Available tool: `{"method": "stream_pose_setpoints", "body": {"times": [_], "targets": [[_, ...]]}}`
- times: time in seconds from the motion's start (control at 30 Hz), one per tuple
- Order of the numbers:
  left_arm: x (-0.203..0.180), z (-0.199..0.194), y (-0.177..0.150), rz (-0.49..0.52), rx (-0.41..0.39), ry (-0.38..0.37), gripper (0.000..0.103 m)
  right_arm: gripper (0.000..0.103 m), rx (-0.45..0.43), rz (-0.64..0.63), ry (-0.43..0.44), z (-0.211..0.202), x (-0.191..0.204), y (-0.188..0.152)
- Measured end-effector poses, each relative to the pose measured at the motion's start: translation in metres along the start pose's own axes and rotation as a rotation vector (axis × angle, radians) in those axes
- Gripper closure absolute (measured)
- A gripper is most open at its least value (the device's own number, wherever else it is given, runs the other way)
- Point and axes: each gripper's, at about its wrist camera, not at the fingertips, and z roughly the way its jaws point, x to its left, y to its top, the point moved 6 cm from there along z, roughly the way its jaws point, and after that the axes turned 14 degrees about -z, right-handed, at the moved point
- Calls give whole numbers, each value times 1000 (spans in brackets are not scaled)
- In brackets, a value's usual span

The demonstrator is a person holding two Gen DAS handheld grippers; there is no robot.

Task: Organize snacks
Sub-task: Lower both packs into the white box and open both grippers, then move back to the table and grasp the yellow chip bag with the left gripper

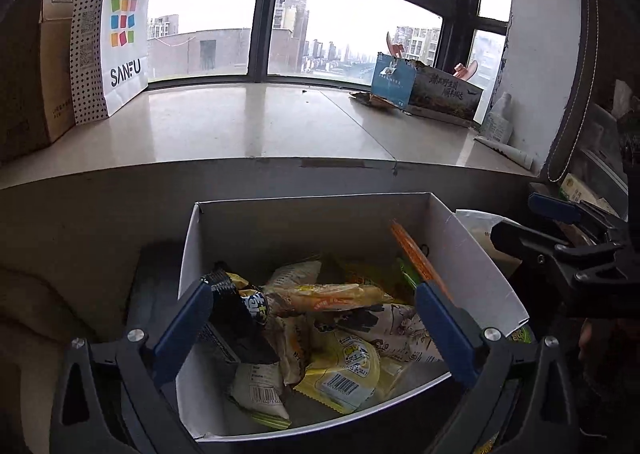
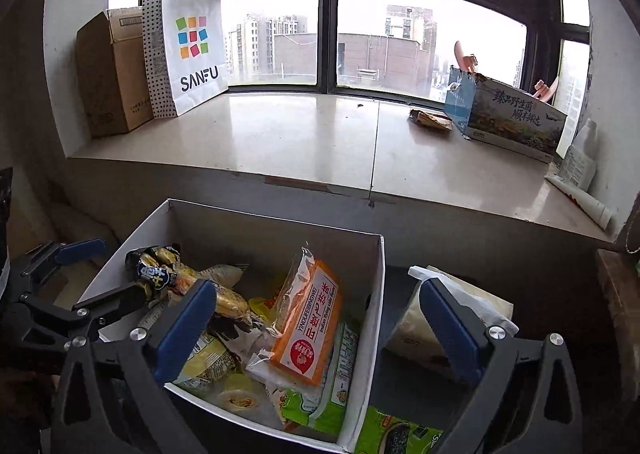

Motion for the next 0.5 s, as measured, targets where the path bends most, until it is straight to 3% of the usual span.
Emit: {"method": "stream_pose_setpoints", "body": {"times": [0.27,0.37,0.5], "targets": [[-4,-62,-20,34,-42,-74,0,0,-91,39,67,-49,14,-16],[-5,-89,-37,27,-37,-147,0,0,-110,37,100,-71,24,-31],[-12,-122,-61,67,-48,-174,0,0,-148,54,128,-101,34,-55]]}}
